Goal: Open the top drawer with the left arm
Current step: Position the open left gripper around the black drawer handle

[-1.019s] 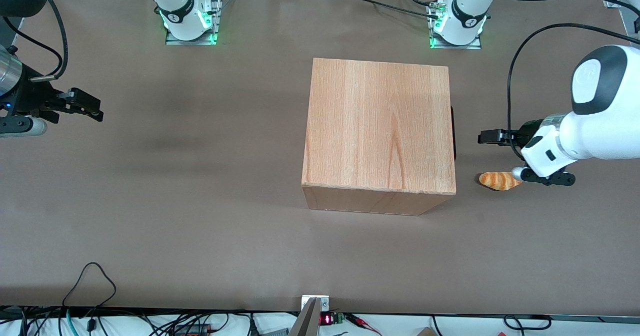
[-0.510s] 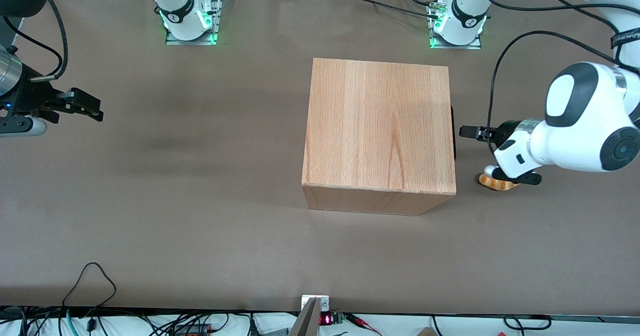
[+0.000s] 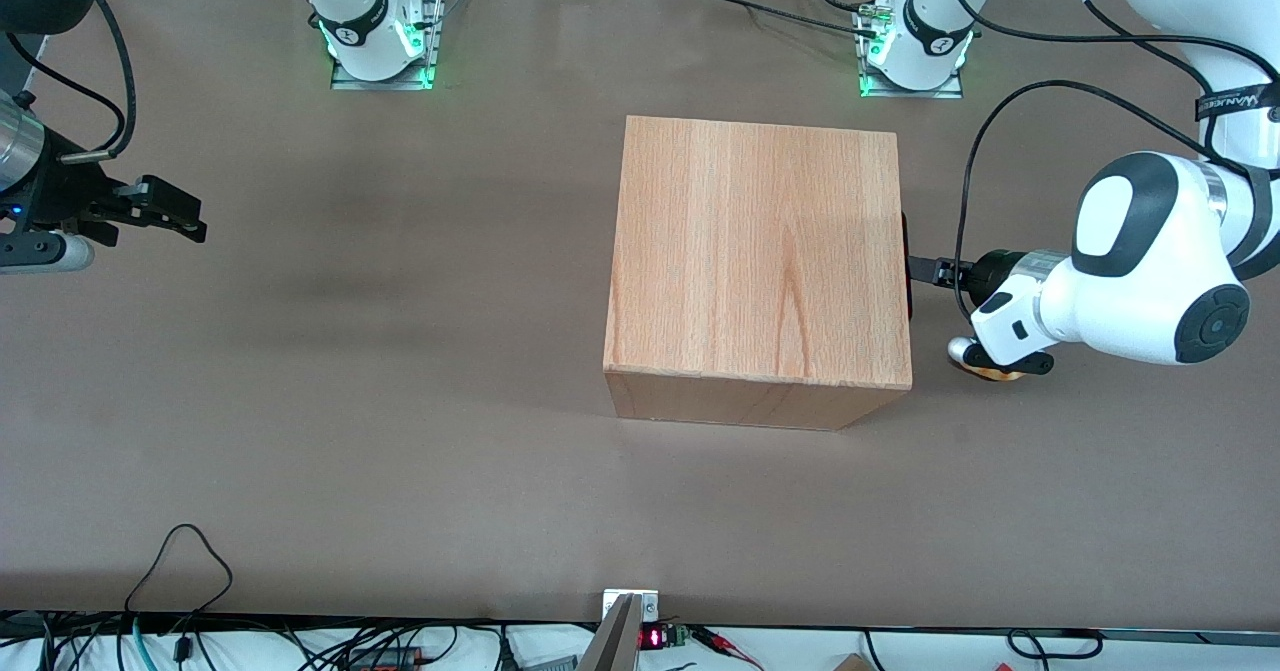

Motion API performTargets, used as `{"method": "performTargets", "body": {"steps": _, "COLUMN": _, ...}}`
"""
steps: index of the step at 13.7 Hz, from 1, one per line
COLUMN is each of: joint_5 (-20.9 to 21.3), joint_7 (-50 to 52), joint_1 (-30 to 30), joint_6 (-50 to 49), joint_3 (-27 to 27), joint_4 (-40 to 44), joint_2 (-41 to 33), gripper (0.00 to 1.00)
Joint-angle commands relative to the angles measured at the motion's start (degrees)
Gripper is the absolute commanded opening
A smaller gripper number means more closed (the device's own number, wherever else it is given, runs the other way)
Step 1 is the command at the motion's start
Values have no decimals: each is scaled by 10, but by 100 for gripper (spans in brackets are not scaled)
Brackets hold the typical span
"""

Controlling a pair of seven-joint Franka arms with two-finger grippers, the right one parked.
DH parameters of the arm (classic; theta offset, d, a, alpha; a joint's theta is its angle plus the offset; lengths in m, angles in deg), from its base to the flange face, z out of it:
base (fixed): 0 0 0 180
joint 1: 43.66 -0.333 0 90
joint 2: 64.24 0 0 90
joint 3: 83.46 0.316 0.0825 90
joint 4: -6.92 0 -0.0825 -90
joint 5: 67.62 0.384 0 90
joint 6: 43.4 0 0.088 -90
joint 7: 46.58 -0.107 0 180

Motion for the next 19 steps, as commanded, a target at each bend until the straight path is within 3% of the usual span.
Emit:
{"method": "performTargets", "body": {"steps": 1, "joint_5": -16, "joint_7": -2, "joint_1": -2, "joint_6": -9, "joint_3": 2, "joint_4": 5, "joint_2": 9, "gripper": 100}}
{"method": "performTargets", "body": {"steps": 19, "joint_5": -20, "joint_7": -3, "joint_1": -9, "joint_6": 6, "joint_3": 10, "joint_4": 9, "joint_2": 44, "gripper": 100}}
